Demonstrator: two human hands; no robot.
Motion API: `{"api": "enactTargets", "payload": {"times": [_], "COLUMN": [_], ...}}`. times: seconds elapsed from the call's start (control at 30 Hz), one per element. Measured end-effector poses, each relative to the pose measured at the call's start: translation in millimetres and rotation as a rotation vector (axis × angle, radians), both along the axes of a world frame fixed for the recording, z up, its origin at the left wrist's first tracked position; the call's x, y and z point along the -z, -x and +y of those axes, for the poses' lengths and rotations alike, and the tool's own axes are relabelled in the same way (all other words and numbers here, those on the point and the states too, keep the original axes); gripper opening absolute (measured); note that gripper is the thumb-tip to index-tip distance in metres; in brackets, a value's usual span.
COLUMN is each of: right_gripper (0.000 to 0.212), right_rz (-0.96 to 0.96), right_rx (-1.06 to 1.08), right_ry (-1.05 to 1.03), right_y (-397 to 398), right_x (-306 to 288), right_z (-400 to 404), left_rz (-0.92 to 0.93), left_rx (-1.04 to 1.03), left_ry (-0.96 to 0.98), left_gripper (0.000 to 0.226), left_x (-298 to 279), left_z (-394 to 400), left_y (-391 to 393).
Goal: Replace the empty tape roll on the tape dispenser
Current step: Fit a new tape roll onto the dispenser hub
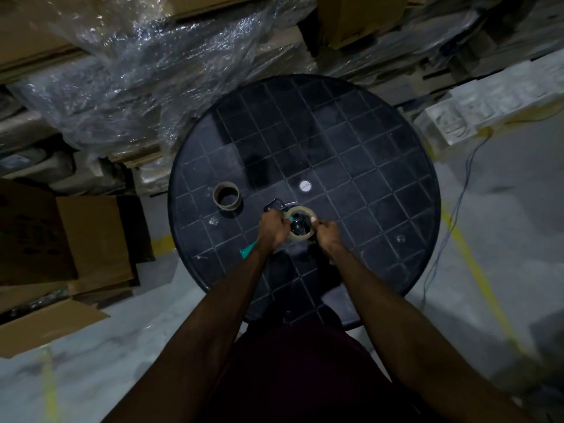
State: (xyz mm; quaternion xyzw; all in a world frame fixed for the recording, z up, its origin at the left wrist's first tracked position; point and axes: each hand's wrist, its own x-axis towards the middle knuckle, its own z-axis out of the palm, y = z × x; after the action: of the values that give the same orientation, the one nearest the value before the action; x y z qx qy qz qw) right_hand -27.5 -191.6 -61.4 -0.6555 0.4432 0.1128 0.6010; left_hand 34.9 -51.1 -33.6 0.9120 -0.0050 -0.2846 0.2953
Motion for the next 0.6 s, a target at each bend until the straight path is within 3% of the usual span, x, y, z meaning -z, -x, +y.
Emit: {"api": "enactTargets", "payload": {"times": [0.5,0.6], "right_gripper": [0.010,0.019], "right_rz": [-0.005,-0.001], "right_rx": [0.067,0.055], "right_ry": [-0.052,-0.075], "right_y": [-8,-4], "right_x": [26,28], "right_z": [-2,-5], "left_rz": [-0.035,-0.037], "left_rx": [-0.061,-0.052], "left_ry": [0.041,0.050], "left_gripper": [0.026,0.026], "left_x": [10,11], "left_z": [7,6], "left_y": [0,-1]}}
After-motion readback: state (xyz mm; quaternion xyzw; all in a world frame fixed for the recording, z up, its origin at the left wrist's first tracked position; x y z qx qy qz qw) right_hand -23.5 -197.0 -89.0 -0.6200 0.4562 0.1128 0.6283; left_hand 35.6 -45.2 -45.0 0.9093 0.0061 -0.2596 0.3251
